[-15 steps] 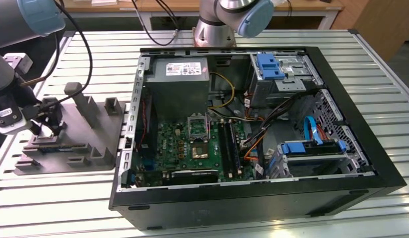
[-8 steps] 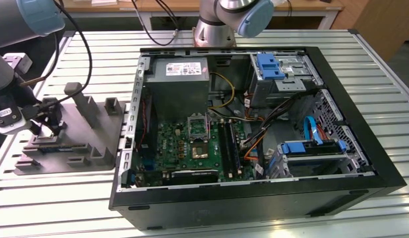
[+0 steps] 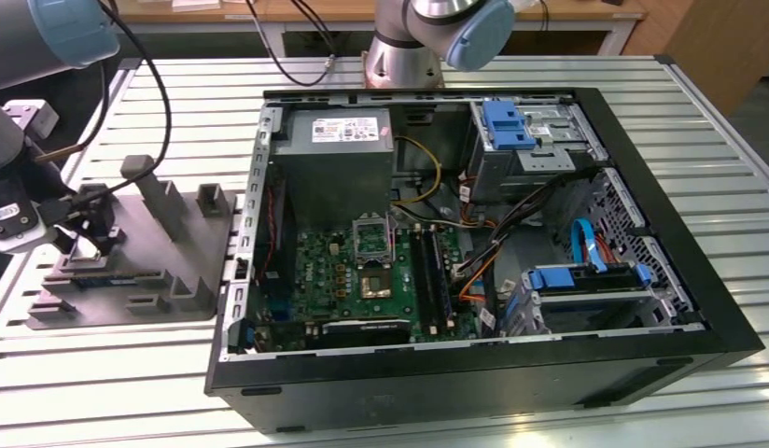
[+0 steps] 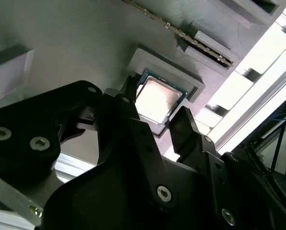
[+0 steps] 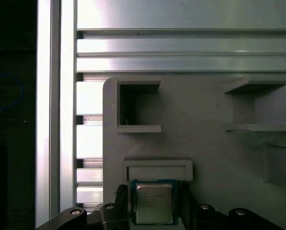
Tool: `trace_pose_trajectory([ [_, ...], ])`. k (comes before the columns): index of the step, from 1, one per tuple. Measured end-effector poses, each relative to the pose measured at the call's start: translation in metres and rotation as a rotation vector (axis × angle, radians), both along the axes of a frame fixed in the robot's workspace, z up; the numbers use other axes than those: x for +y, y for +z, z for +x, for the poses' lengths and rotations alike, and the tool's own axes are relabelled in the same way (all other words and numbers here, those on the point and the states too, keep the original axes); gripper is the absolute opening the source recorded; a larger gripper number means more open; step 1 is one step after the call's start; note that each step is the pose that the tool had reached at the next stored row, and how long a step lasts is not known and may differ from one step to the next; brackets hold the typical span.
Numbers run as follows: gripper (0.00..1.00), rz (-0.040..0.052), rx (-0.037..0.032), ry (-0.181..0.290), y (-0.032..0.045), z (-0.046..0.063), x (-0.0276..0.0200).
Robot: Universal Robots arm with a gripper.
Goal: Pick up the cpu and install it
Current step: 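Pick up the cpu and move it towards the insertion slot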
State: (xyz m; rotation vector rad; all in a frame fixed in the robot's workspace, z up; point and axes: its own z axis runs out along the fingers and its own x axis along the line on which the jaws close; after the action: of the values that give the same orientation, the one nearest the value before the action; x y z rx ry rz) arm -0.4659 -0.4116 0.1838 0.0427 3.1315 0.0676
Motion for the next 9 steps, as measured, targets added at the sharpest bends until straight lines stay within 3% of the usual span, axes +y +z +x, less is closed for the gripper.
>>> trace_pose_trajectory([
  [6, 0.53, -0.0001, 0.0001, 0.000, 0.0000, -0.0003, 0.0000],
  [7, 0.47, -0.0001, 0.0001, 0.000, 0.0000, -0.0003, 0.0000],
  [9, 0.47, 0.0000, 0.0000, 0.000, 0.0000, -0.0004, 0.0000],
])
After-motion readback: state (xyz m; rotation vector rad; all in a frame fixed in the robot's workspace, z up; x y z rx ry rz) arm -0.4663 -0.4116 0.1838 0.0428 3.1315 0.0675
